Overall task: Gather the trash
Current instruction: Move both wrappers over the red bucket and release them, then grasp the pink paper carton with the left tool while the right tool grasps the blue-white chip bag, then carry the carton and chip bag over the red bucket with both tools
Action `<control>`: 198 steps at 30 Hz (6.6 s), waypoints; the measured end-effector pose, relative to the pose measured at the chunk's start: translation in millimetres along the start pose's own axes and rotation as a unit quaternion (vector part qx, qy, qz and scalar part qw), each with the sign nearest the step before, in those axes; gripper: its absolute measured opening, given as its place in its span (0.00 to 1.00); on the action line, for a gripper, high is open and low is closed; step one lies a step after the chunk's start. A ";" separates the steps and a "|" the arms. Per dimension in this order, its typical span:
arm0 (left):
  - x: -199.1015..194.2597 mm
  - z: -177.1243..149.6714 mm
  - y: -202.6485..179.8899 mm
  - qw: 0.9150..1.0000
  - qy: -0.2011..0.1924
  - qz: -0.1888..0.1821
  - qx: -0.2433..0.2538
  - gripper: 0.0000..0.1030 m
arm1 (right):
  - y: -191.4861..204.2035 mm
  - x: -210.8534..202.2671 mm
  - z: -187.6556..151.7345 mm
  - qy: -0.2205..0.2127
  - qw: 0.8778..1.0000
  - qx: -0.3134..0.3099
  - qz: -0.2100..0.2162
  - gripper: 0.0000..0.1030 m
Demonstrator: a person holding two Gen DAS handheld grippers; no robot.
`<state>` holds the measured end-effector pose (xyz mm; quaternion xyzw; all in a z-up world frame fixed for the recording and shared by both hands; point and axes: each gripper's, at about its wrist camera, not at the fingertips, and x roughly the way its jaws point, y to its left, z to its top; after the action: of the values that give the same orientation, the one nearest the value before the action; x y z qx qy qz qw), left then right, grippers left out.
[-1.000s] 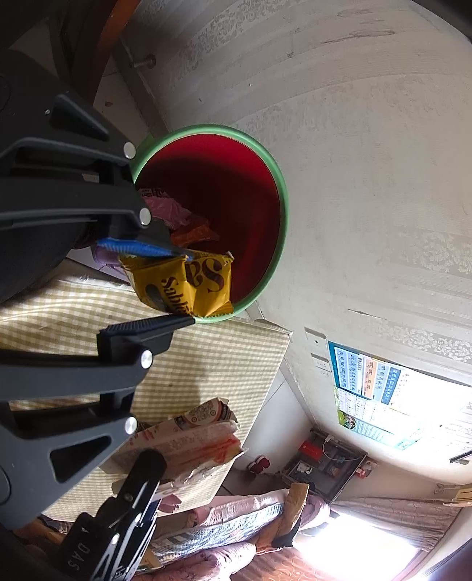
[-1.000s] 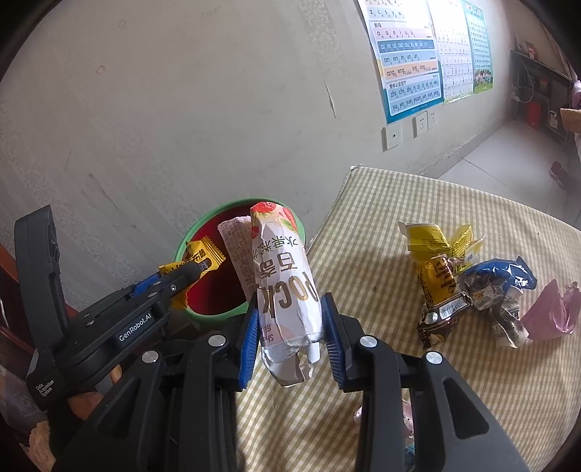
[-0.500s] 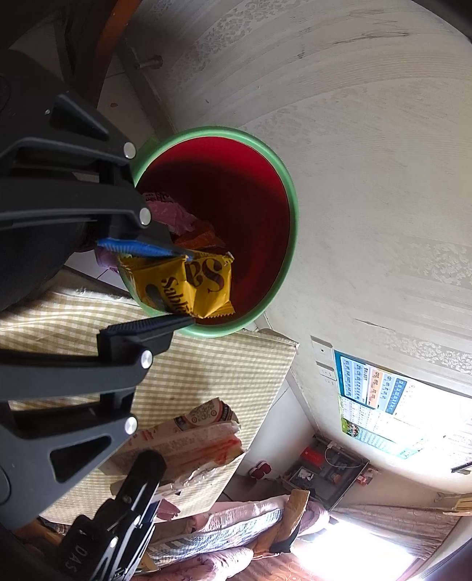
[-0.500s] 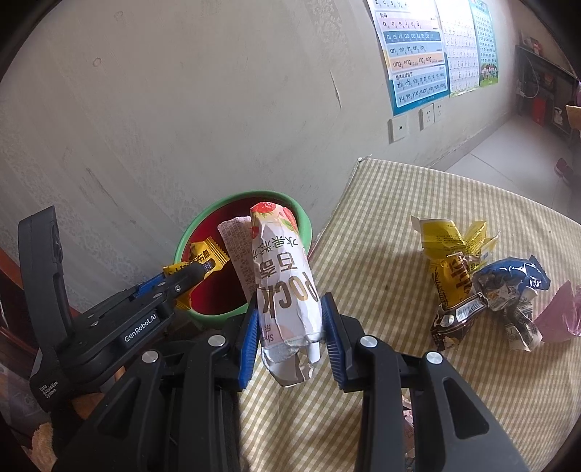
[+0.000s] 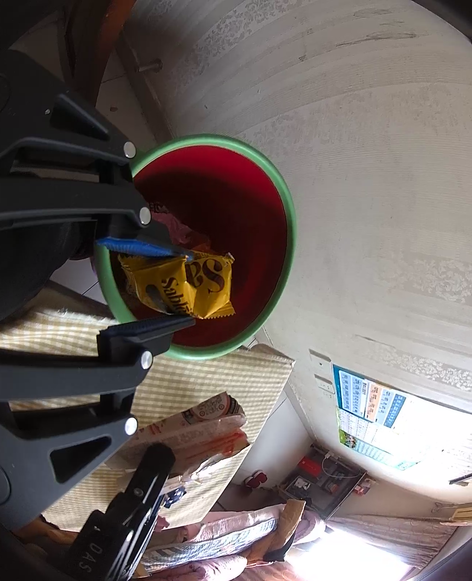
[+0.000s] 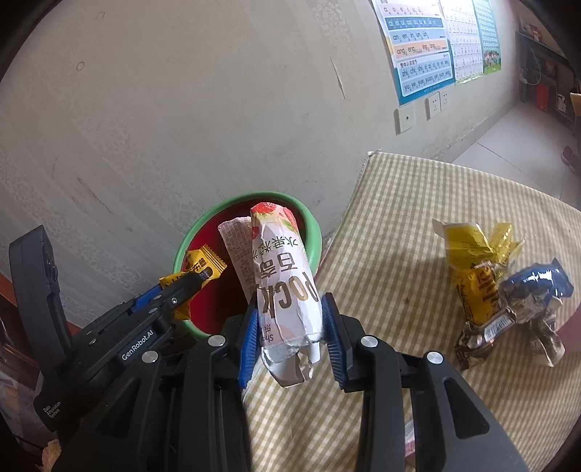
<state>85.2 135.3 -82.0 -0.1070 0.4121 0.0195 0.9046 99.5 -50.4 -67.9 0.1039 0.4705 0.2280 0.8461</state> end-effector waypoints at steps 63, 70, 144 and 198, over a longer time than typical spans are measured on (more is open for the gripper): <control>-8.6 -107.2 -150.6 0.972 0.102 -0.099 0.187 0.64 | -129.2 -85.7 -177.8 0.082 0.990 0.094 -0.062 0.29; 12.1 -125.6 -176.0 0.959 0.153 -0.124 0.204 0.66 | -147.5 -103.5 -165.7 0.029 0.989 0.112 -0.091 0.29; -38.7 -52.7 -89.1 0.995 0.014 -0.045 0.082 0.57 | -45.6 -89.8 -78.7 -0.042 0.997 0.000 -0.066 0.32; -11.0 -9.4 -5.3 1.000 -0.001 0.018 0.005 0.57 | 23.0 -20.9 -15.9 -0.019 0.997 -0.074 -0.019 0.32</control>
<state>71.7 128.8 -78.8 -0.0949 0.4132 0.0343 0.9050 70.0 -41.0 -51.8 0.0365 0.4385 0.2445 0.8641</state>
